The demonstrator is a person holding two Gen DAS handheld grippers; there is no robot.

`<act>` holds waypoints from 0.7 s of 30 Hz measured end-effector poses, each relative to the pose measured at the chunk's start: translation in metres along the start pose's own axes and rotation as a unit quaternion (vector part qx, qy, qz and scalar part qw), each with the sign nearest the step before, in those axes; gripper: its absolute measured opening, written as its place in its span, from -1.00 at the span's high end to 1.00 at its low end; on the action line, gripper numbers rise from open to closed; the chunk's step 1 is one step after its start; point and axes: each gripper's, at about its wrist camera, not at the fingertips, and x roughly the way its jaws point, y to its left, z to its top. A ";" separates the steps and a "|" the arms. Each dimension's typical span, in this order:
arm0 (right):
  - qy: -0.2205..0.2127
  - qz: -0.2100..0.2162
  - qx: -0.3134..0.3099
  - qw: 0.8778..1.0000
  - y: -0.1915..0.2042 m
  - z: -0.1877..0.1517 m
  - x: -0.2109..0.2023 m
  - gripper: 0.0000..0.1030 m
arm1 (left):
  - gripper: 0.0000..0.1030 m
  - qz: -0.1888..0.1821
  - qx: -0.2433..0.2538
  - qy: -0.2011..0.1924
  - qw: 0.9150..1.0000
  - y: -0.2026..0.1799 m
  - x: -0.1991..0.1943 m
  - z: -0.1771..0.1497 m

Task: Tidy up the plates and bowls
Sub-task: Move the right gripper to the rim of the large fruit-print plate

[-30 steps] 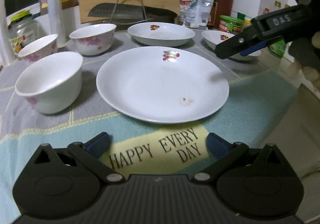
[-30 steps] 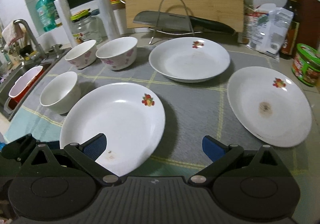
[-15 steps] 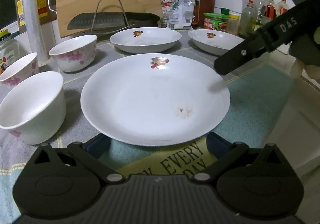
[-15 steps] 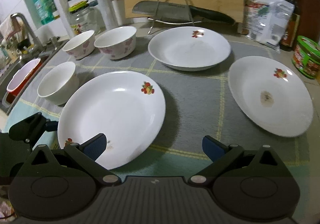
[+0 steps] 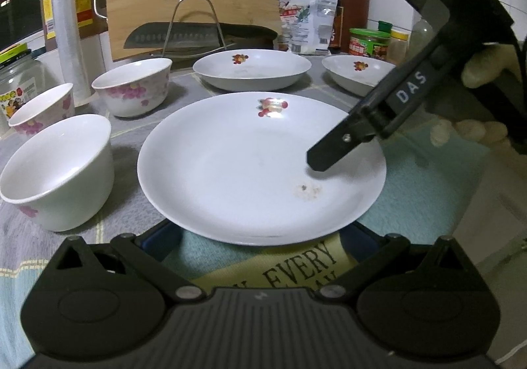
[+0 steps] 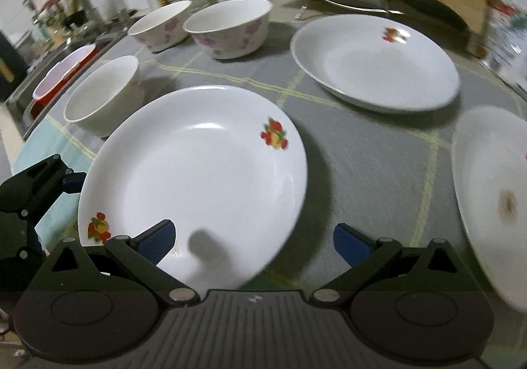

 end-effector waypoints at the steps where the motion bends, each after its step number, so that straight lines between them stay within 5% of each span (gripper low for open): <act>1: 0.001 0.004 -0.005 1.000 0.000 0.003 0.002 -1.00 | -1.00 0.002 -0.001 0.002 1.000 0.000 0.001 0.001; 21: 0.050 0.104 -0.042 0.992 -0.012 0.062 0.035 -1.00 | -1.00 -0.001 0.003 0.012 1.000 0.001 0.002 0.005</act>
